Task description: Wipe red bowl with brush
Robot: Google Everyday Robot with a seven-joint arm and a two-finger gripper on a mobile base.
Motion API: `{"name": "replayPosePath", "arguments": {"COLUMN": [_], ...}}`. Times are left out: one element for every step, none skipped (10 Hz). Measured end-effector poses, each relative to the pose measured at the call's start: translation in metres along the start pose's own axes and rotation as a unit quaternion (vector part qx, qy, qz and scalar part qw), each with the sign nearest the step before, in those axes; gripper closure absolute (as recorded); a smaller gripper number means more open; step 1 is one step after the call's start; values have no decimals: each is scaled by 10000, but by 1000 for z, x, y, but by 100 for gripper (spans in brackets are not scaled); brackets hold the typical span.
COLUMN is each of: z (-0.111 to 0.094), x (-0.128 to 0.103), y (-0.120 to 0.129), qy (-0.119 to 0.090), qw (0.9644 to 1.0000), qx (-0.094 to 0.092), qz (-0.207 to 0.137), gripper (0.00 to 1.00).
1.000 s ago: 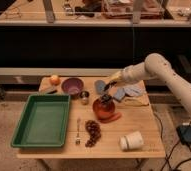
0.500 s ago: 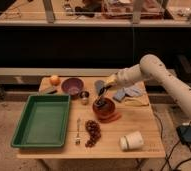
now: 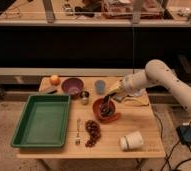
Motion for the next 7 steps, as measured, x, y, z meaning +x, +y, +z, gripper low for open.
{"name": "replayPosePath", "arguments": {"z": [-2,-3,-2,3,10,18,26], "x": [9,24,35,55,65,71,73], "y": [2,5,6,4,2,-2,-5], "qy": [83,176,222,281,291,279,265], "qw": [10000,9998,9997,9996,9995,9996,9996], "qx": [-31,-65,-77,-90,-91,-78,-55], "qz": [13,23,29,18,-6,-32,-48], "gripper": [90,90,90,90,90,90,90]}}
